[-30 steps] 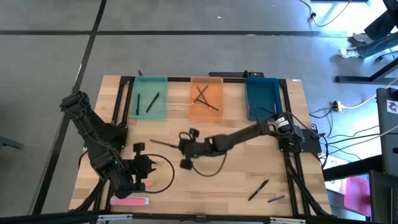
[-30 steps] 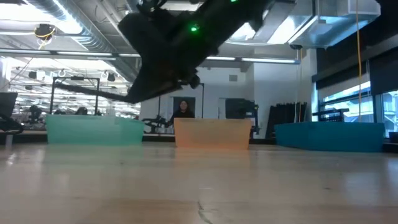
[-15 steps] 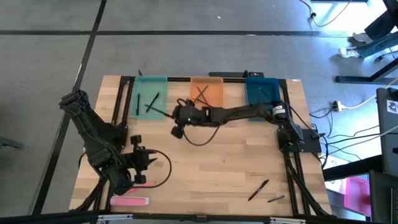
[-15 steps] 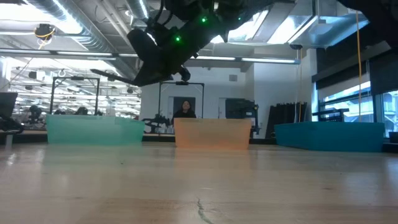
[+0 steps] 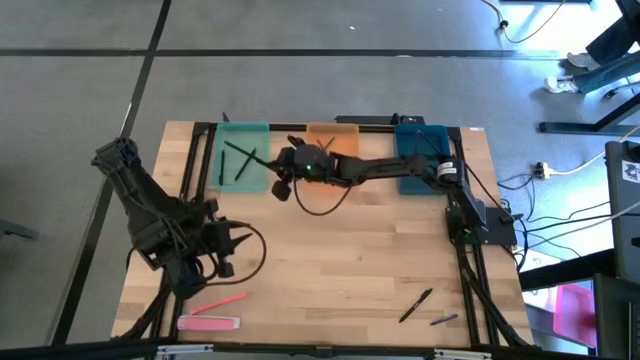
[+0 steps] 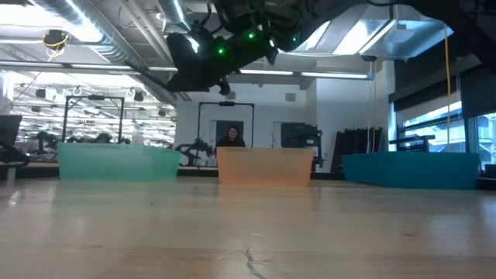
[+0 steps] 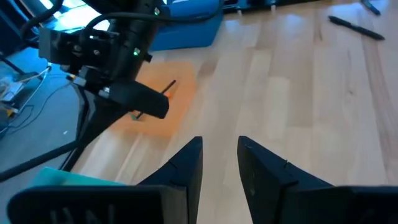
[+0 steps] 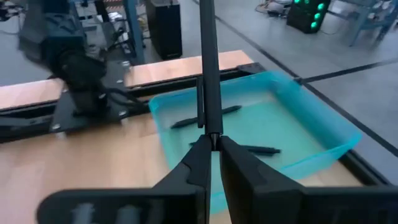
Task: Sort crayons/erasers/pens/pencils in bins
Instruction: Put the black pen into the green bin
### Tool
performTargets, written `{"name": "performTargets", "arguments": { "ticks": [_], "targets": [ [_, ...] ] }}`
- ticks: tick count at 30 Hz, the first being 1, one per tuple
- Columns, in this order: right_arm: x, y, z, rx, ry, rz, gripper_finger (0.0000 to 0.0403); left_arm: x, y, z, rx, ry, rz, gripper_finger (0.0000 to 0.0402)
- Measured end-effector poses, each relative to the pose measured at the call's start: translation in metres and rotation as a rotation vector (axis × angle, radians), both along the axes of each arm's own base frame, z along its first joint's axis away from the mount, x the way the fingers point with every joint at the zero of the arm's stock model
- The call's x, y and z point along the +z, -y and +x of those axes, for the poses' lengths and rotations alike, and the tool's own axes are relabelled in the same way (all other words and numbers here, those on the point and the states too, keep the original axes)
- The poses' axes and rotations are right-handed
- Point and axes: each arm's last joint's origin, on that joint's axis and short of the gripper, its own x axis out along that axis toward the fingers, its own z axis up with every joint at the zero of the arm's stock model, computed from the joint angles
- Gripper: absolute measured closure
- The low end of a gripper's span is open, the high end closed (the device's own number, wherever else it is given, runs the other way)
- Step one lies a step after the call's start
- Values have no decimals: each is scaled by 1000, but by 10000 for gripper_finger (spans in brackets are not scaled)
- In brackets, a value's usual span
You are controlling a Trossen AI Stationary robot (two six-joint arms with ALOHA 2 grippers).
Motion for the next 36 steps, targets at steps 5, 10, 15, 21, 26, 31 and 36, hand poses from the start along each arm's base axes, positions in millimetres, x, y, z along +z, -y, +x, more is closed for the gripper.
{"name": "performTargets", "arguments": {
  "ticks": [5,10,15,21,26,31,36],
  "targets": [
    [-10,13,3,-17,22,-4,372,1,-7,2,27,-6,6,308],
    [-24,17,11,-11,80,-9,372,0,-14,4,57,-32,39,308],
    [-50,24,17,-22,88,-10,372,0,-19,7,88,-40,47,308],
    [-73,35,26,-7,84,3,372,0,-23,10,110,-41,46,308],
    [-81,38,43,39,103,11,372,0,-23,10,109,-49,45,308],
    [-91,40,55,39,33,25,372,0,-23,10,109,-51,47,308],
    [-96,41,58,35,-26,42,372,0,-23,9,109,-52,47,308]
  ]
}}
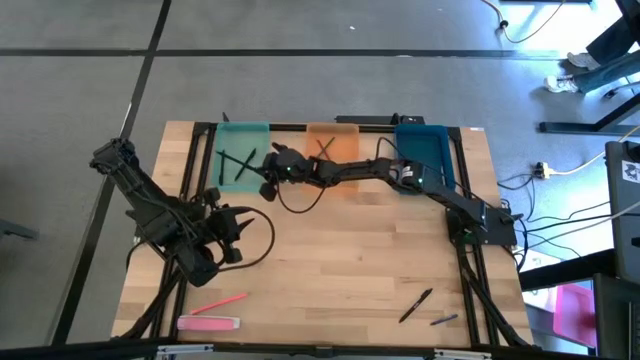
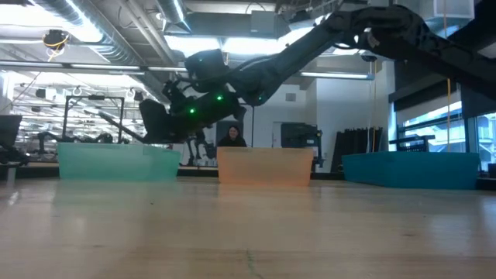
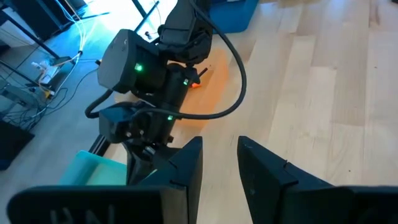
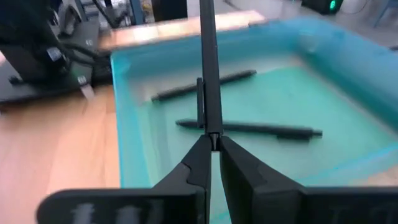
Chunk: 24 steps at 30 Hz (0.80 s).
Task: Sort crayons/erasers/pens/pencils in bins
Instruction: Put the black pen into the green bin
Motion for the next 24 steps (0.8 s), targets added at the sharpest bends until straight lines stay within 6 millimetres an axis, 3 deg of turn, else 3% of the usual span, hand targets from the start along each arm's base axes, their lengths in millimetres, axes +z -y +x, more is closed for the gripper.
{"name": "performTargets", "arguments": {
  "ticks": [10,24],
  "targets": [
    [-3,0,-1,-3,-22,5,372,0,-2,1,16,9,2,308],
    [-3,0,-1,-3,-23,6,372,-2,-38,19,222,-35,-16,308]
  ]
}}
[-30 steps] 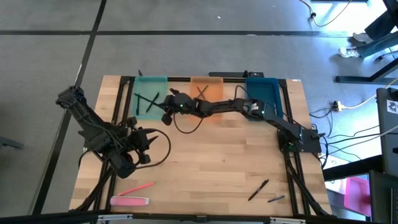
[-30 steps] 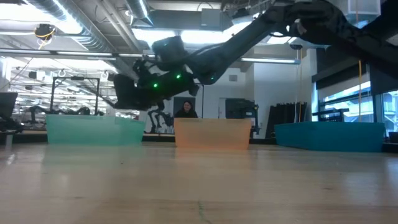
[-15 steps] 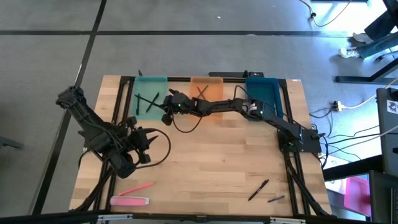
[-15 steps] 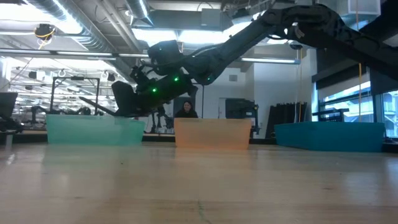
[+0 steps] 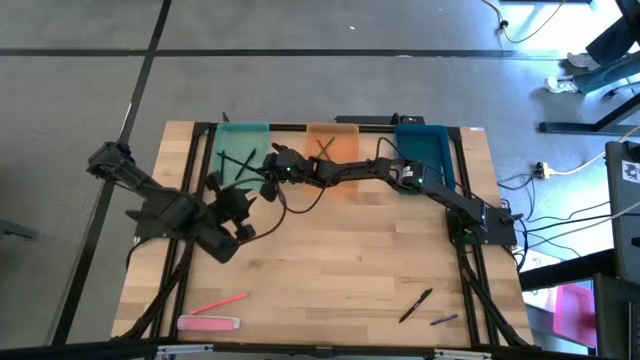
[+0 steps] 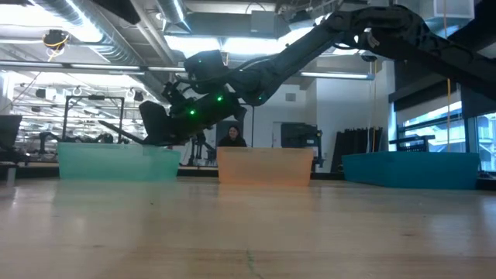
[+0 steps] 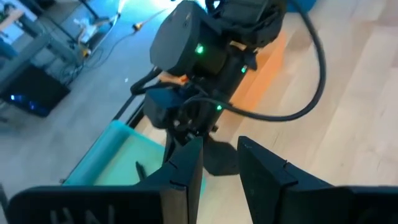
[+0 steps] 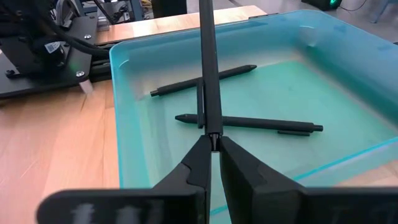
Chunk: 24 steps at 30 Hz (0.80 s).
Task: Sort crayons/erasers/pens/pencils in bins
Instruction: Put the black pen into the green bin
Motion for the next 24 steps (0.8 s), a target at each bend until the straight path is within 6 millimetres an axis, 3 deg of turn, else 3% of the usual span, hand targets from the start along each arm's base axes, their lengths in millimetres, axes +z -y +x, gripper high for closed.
{"name": "performTargets", "arguments": {
  "ticks": [19,24],
  "targets": [
    [0,0,0,2,3,0,334,-1,-4,0,11,-35,-26,308],
    [13,-2,-3,42,-25,-56,334,-2,-2,-1,24,-34,-75,308]
  ]
}}
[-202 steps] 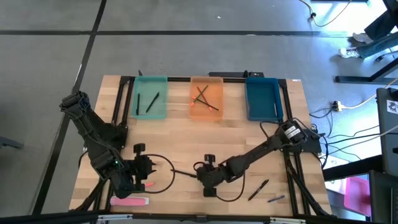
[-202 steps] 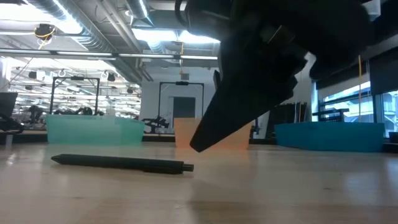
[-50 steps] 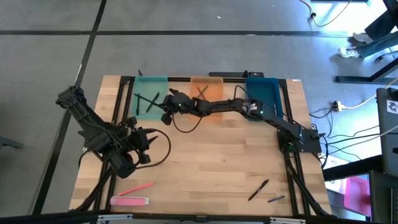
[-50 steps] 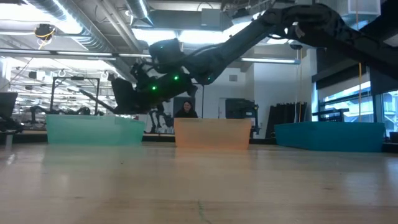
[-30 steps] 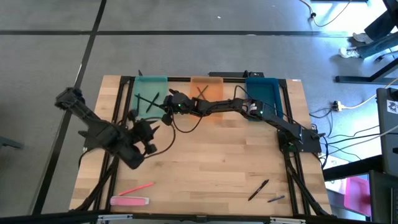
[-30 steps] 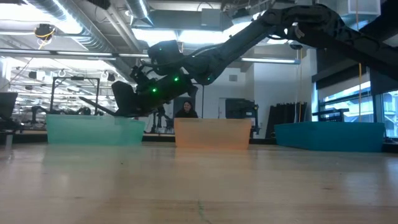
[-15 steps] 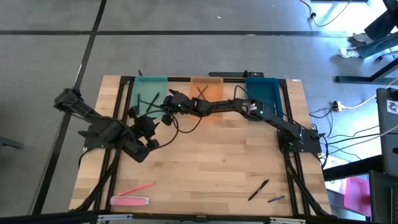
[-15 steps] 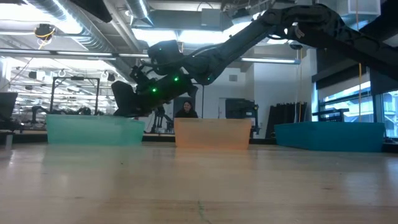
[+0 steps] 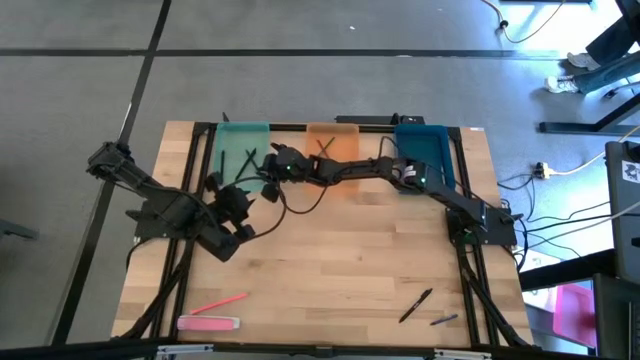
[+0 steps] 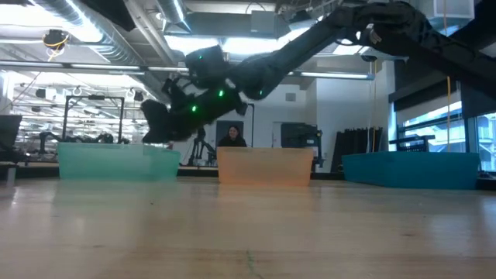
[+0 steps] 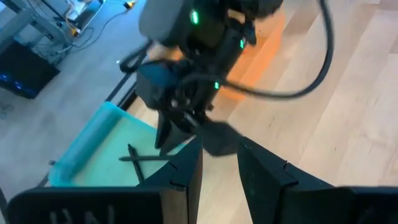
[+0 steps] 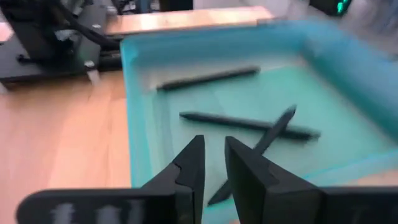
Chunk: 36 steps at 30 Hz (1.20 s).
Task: Sort crayons/erasers/pens/pencils in bins
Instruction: Put the black pen into the green bin
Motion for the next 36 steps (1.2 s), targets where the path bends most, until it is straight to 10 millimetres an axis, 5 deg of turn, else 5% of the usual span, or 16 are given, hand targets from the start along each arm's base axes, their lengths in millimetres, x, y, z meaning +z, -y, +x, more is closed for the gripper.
{"name": "performTargets", "arguments": {
  "ticks": [5,17,26,36],
  "targets": [
    [38,-14,-7,71,-65,-132,334,0,6,-5,-7,15,-14,308],
    [91,-76,-41,250,-348,-192,334,0,34,-23,-112,74,-71,308],
    [124,-144,-77,408,-512,-201,334,-8,57,-43,-242,30,-150,308],
    [155,-222,-122,519,-591,-148,334,-40,83,-58,-424,-50,-252,308]
  ]
}}
